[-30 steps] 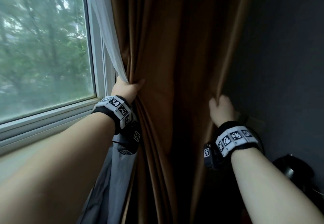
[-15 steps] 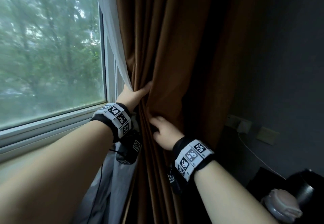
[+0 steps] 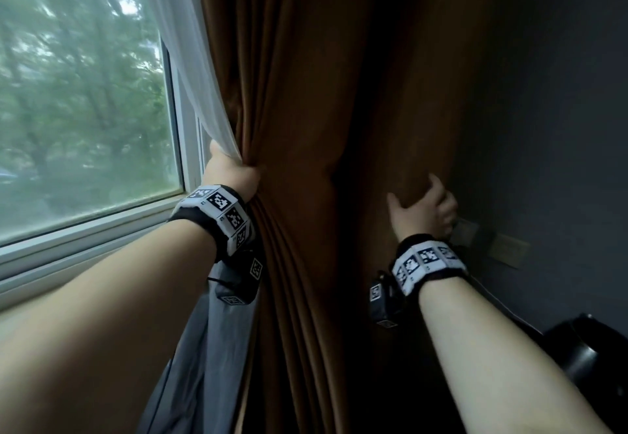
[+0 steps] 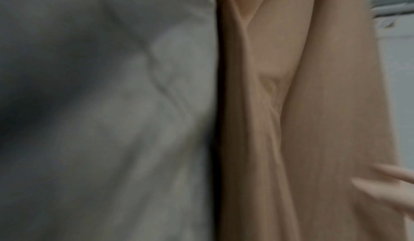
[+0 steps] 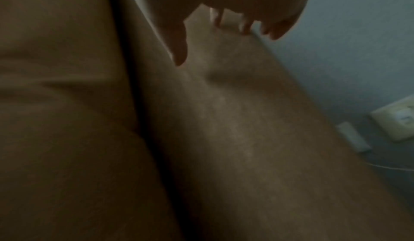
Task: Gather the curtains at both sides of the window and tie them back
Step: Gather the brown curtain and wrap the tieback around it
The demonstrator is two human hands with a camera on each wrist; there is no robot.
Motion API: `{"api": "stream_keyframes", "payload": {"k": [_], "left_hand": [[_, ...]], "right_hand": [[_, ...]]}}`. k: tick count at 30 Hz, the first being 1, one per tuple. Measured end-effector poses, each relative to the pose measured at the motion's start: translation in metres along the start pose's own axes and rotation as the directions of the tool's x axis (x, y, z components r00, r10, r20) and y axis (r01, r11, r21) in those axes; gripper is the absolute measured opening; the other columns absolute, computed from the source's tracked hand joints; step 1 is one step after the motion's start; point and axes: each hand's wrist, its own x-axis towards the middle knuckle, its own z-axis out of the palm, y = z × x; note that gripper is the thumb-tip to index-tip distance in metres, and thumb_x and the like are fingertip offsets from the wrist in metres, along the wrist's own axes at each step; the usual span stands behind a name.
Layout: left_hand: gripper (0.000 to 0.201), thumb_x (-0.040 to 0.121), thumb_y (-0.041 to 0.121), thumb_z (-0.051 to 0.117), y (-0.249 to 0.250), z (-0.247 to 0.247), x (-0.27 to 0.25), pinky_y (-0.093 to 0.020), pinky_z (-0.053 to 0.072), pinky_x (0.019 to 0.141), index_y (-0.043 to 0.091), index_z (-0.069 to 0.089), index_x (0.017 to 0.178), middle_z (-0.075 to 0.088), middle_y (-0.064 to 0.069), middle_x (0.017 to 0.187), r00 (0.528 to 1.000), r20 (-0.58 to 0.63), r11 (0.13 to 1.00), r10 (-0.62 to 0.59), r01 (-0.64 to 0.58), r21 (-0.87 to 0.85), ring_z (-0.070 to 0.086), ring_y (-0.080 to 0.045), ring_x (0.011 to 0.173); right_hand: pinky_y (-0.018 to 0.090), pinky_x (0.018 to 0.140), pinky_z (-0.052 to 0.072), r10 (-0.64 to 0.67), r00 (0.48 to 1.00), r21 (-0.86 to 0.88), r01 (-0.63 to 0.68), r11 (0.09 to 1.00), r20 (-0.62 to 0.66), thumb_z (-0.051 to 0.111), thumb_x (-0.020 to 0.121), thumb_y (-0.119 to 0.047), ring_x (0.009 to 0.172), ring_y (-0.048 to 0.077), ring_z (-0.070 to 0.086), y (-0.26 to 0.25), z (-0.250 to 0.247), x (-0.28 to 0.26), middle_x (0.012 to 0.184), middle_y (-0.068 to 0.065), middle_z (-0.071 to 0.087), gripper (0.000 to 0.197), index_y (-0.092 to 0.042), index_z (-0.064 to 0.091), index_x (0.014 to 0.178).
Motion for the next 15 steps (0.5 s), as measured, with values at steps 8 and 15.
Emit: {"api": "stream_keyframes", "payload": {"k": [8,15], "left_hand": [[0.071,0.085,0.023,0.061,0.000,0.015,0.009,-0.028,0.035,0.079,0.018,0.019,0.142,0.050,-0.003,0.107,1.000,-0.009,1.000,-0.027,0.027,0.011,0.052,-0.024,0.097],[0.075,0.084,0.023,0.064,0.001,0.016,0.009,-0.027,0.035,0.083,0.017,0.019,0.143,0.052,-0.011,0.129,0.999,-0.007,0.999,-0.031,0.031,-0.022,0.052,-0.031,0.115]], "right_hand": [[0.039,0.094,0.043,-0.051,0.979,0.202,0.010,0.979,0.196,0.051,0.092,-0.033,0.113,0.035,0.055,0.009,0.006,0.032,0.126,0.015,0.057,0.044,-0.009,0.043,0.128],[0.031,0.082,0.047,-0.347,0.800,0.141,0.321,0.937,0.490,0.044,0.092,-0.017,0.101,0.034,0.061,-0.031,0.036,-0.042,0.111,0.018,0.062,0.030,-0.005,0.055,0.117]]}}
